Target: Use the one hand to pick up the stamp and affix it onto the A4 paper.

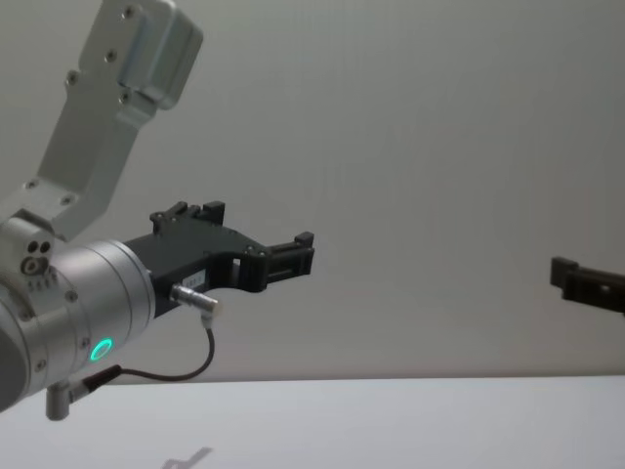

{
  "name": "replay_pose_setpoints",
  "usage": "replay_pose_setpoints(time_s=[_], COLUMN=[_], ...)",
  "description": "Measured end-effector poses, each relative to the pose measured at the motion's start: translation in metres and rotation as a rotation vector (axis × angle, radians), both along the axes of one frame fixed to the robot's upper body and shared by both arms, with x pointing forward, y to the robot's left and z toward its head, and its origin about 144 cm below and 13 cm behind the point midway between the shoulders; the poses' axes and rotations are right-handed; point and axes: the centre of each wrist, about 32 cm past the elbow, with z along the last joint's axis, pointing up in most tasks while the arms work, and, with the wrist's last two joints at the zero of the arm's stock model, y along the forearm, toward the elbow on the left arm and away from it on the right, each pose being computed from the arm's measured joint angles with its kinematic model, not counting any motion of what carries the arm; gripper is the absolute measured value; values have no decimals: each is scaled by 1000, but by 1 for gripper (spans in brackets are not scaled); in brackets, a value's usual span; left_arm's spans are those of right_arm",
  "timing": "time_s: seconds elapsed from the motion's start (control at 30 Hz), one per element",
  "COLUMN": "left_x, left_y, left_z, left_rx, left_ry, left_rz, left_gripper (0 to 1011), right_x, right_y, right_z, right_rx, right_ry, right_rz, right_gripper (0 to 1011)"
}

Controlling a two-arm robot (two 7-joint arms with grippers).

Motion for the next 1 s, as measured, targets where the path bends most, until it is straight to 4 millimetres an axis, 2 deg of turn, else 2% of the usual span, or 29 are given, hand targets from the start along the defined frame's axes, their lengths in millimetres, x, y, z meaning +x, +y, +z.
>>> replay_pose_setpoints(time_s=[0.6,1.0], left_x=[0,0], left_y=[0,0], left_z=[0,0], left_rx=[0,0], left_ry=[0,0], left_rz=[0,0], left_gripper=[1001,1001], right_x=[-19,-26], right_y=[-39,-53], right_z=[-10,-22], right_rx=[-55,-80], right_ry=[98,149], right_rz=[13,-2], right_gripper=[1001,1001])
